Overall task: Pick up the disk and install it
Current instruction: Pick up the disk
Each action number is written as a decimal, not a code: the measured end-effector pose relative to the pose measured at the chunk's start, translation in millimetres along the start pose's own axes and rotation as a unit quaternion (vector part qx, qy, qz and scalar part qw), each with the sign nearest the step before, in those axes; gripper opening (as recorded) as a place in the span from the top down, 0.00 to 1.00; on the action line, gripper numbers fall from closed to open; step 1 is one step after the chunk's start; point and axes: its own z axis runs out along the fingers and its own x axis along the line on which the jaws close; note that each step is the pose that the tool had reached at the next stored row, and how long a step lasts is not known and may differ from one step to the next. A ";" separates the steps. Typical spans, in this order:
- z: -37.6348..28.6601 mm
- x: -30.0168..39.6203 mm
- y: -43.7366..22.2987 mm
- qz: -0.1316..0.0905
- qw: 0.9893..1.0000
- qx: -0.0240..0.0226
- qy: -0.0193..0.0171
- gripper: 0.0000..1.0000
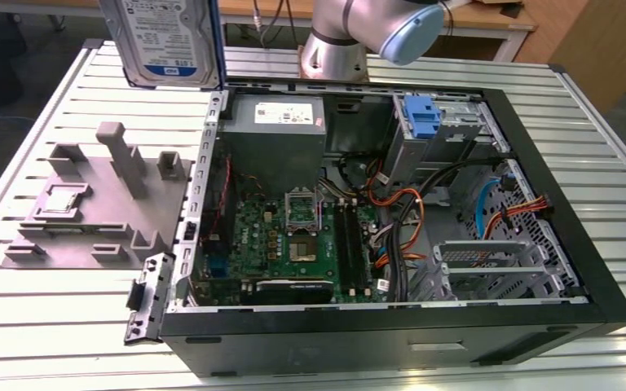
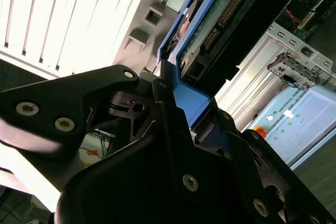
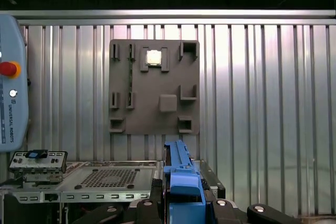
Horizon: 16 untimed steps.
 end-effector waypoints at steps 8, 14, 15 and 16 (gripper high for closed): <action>-0.2 -0.3 -12.4 0.000 1.000 0.000 0.000 0.64; -0.3 -0.5 -21.0 0.000 1.000 0.000 0.000 0.64; -0.3 -0.6 -22.3 0.000 1.000 0.000 0.000 0.64; -0.4 -0.6 -23.6 0.000 1.000 0.000 0.000 0.64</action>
